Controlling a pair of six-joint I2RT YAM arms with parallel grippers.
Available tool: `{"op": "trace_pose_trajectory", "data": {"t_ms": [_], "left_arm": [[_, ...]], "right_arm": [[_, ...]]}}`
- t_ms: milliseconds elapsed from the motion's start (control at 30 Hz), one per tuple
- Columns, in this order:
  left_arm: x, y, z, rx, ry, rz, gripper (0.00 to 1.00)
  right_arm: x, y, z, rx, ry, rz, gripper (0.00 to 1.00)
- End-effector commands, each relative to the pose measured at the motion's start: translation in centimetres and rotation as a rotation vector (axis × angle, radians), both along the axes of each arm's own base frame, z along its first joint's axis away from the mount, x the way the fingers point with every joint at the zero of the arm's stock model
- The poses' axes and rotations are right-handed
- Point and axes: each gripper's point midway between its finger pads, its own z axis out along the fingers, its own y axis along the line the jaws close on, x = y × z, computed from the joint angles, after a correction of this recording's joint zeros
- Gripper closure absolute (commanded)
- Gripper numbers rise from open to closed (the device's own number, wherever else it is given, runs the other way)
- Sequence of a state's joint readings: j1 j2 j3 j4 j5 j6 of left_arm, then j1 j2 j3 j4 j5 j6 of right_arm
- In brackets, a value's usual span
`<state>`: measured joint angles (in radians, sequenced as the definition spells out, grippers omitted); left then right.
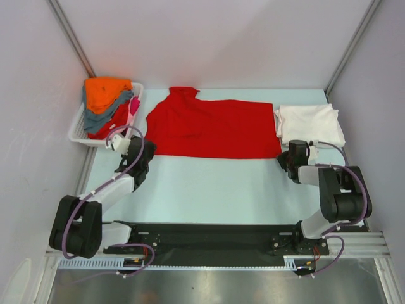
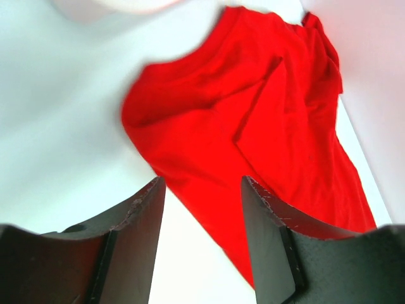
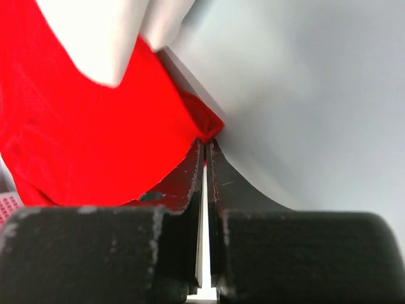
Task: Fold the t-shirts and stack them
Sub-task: Flatten the tshirt out
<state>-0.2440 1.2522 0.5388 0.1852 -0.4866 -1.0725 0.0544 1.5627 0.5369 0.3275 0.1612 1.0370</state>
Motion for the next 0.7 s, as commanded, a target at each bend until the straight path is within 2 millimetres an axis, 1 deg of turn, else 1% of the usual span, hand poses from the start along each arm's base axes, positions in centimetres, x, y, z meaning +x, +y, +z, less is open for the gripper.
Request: {"op": "trace_pose_trajectory", "data": {"t_ms": [0, 33, 100, 267, 333, 367, 400, 433, 500, 533, 567, 600, 633, 667], "left_arm": [[0.4, 0.2, 1.4, -0.035, -0.081, 0.039, 0.44], [0.5, 0.2, 1.2, -0.036, -0.076, 0.035, 0.44], [0.6, -0.1, 0.8, -0.042, -0.068, 0.024, 0.45], [0.5, -0.8, -1.3, -0.062, -0.018, 0.005, 0.46], [0.4, -1.0, -2.0, -0.074, -0.003, 0.0, 0.47], [0.3, -1.1, -2.2, -0.08, 0.002, -0.006, 0.47], [0.1, -1.1, -2.6, -0.081, 0.012, -0.006, 0.47], [0.0, -1.2, -2.7, -0.087, 0.017, -0.005, 0.47], [-0.1, -1.3, -3.2, -0.091, 0.031, -0.013, 0.44], [-0.1, -1.4, -3.4, -0.084, 0.039, -0.023, 0.44], [0.1, -1.4, -3.2, -0.081, 0.039, -0.025, 0.44], [0.0, -1.4, -3.6, -0.076, 0.054, -0.025, 0.44], [0.0, -1.5, -3.6, -0.076, 0.056, -0.026, 0.44], [0.0, -1.4, -3.8, -0.076, 0.062, -0.022, 0.44]], "right_arm": [[-0.7, -2.0, 1.2, -0.059, 0.003, -0.032, 1.0], [-0.5, -2.1, 1.5, -0.067, -0.007, -0.032, 1.0], [-0.8, -2.4, 1.6, -0.088, 0.006, -0.032, 1.0], [-1.6, -2.9, 2.1, -0.126, 0.002, -0.02, 1.0], [-2.2, -2.8, 1.8, -0.108, 0.008, -0.018, 1.0], [-2.1, -3.6, 2.2, -0.106, -0.005, -0.03, 1.0], [-2.2, -3.2, 2.3, -0.092, -0.014, 0.001, 1.0], [-2.4, -3.2, 2.3, -0.105, -0.017, 0.015, 1.0], [-2.2, -2.5, 3.0, -0.13, -0.063, 0.058, 1.0], [-2.6, -2.1, 2.6, -0.123, -0.068, 0.077, 1.0], [-2.0, -1.8, 3.3, -0.114, -0.118, 0.09, 1.0], [-1.9, -1.2, 3.4, -0.088, -0.137, 0.121, 1.0], [-1.5, -1.1, 3.8, -0.078, -0.177, 0.139, 1.0], [-1.8, -0.6, 3.6, -0.055, -0.181, 0.169, 1.0]]}}
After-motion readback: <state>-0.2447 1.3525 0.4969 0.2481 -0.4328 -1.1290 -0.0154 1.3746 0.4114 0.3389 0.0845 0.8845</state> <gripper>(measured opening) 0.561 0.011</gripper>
